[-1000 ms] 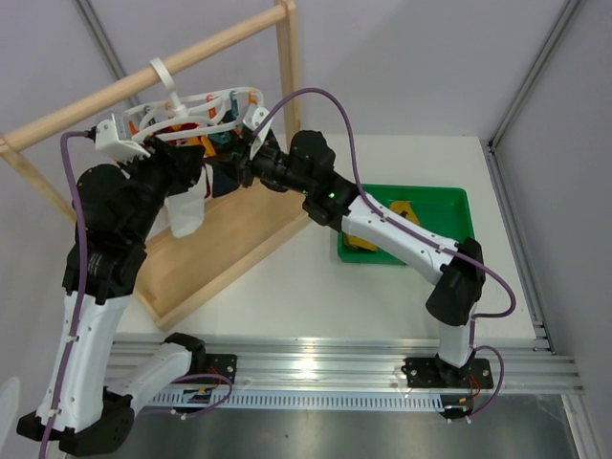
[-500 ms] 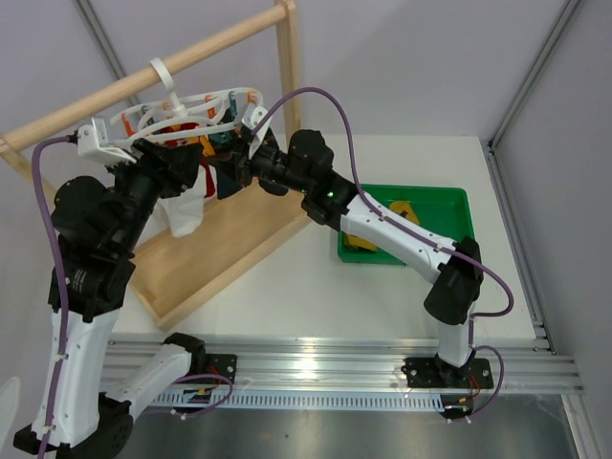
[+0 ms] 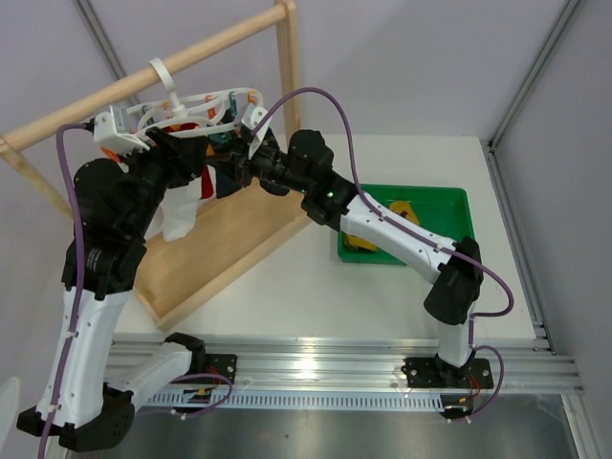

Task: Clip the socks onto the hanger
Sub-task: Open the clamp at the hanger.

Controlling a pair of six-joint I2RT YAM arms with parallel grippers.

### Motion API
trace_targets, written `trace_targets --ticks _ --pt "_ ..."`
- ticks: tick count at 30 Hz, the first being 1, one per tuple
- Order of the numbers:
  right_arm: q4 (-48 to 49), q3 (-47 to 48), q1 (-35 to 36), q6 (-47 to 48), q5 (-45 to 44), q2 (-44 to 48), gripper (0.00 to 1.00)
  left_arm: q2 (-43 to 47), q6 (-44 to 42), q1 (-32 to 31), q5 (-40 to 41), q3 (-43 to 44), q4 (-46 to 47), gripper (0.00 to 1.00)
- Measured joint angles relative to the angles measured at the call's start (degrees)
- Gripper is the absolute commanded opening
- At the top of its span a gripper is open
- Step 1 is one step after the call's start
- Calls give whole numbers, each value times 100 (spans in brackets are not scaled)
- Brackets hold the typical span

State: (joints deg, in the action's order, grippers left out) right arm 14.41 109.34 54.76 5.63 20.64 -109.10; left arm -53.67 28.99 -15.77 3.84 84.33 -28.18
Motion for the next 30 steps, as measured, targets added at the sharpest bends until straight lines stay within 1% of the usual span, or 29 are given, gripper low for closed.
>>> trace_targets --ticks 8,15,21,22,24,25,27,28,30 --pt "2 0 0 -7 28 0 2 15 -168 0 11 -197 306 55" --pt "4 0 -2 -9 52 0 2 -11 -168 0 9 -260 372 54" --pt "7 0 -4 -9 66 0 2 -20 -203 0 4 -282 426 44" --pt "7 0 -4 -9 66 0 2 -20 -208 0 2 -293 444 40" --pt "7 0 -9 -9 66 0 2 -22 -205 0 2 -313 479 35" --pt "7 0 -11 -9 66 0 3 -20 -208 0 -2 -323 498 30" --pt "-4 0 -15 -9 72 0 8 -20 -221 0 -7 -334 518 23" --pt "-13 -2 -20 -9 79 0 20 -17 -245 0 -9 -341 522 18" --pt "-39 -4 -26 -17 90 4 37 -17 -254 0 -9 -365 544 14"
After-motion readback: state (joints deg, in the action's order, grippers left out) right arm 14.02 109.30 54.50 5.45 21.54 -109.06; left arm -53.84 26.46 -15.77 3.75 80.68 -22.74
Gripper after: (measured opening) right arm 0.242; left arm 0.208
